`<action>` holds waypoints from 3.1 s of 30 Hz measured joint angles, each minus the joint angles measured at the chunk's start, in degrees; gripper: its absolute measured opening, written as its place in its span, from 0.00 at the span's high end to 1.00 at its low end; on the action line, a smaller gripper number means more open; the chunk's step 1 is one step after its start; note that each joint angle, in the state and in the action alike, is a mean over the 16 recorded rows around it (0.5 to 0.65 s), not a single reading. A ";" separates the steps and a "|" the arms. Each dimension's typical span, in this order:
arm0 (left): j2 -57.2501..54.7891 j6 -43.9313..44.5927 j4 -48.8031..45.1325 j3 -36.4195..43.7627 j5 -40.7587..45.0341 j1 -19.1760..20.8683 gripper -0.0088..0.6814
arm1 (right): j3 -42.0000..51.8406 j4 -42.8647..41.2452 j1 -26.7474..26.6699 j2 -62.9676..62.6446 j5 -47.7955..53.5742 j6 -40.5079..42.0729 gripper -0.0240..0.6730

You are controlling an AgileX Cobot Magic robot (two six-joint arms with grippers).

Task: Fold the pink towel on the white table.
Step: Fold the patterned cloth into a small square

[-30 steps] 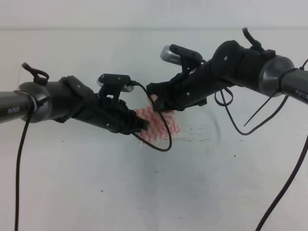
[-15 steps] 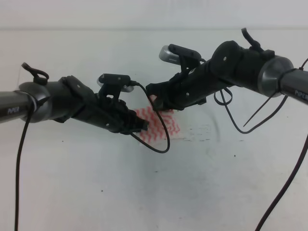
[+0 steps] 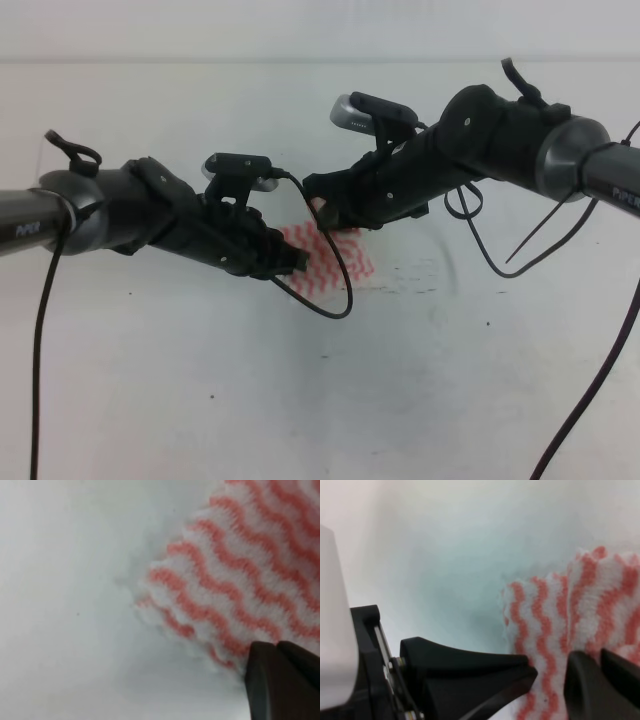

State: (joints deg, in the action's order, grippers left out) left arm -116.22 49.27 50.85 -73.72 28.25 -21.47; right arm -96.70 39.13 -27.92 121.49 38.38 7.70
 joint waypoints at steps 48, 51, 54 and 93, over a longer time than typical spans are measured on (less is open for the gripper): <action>1.31 27.03 -4.03 -0.02 10.28 3.02 0.99 | 0.04 -0.09 0.00 0.13 -0.12 0.00 0.99; 1.29 30.12 -1.38 -0.02 10.63 3.02 0.99 | 0.03 -0.09 0.00 0.13 -0.13 0.00 0.99; 1.29 32.61 1.37 -0.02 10.79 3.02 0.99 | 0.03 -0.11 0.00 0.13 -0.13 0.00 0.99; -1.04 42.06 11.56 -0.01 13.85 5.11 0.99 | 0.01 -0.05 0.00 0.10 0.06 -0.03 0.99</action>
State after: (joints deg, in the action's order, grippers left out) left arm -117.27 91.33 62.41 -73.74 42.10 -16.36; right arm -96.69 39.08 -27.92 121.58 38.44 7.68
